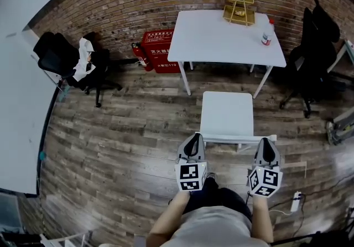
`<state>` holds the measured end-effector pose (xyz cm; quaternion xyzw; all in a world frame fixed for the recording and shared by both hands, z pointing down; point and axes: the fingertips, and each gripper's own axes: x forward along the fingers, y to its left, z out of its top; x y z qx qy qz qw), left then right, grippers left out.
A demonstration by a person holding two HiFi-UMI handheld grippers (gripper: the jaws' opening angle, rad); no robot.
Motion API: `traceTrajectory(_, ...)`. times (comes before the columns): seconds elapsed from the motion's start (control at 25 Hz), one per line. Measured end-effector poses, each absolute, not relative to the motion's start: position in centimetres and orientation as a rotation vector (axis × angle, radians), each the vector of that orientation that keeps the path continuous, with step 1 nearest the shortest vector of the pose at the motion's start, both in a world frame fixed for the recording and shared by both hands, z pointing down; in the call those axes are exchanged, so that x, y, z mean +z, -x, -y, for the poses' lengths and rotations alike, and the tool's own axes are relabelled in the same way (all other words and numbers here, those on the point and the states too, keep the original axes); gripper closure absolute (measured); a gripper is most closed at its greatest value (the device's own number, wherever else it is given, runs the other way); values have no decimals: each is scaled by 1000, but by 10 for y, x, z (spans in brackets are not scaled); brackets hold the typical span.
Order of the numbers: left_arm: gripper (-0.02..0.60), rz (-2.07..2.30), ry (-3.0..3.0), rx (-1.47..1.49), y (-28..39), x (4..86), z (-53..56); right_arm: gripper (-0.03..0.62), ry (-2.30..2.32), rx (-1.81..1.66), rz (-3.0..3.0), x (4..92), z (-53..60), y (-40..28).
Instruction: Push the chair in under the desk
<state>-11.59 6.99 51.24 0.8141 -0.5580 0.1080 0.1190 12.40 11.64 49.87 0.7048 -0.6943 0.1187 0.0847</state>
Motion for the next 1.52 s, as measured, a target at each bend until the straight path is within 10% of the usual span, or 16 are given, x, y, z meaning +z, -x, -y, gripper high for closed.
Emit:
traceTrajectory(1.08, 561, 1646, -2308, 490, 126, 545, -39, 576, -1959, 352, 2079, 522, -83, -147)
traceTrajectory(1.52, 414, 1513, -2341, 487, 112, 558, -38, 576, -1897, 392, 2100, 536, -78, -168)
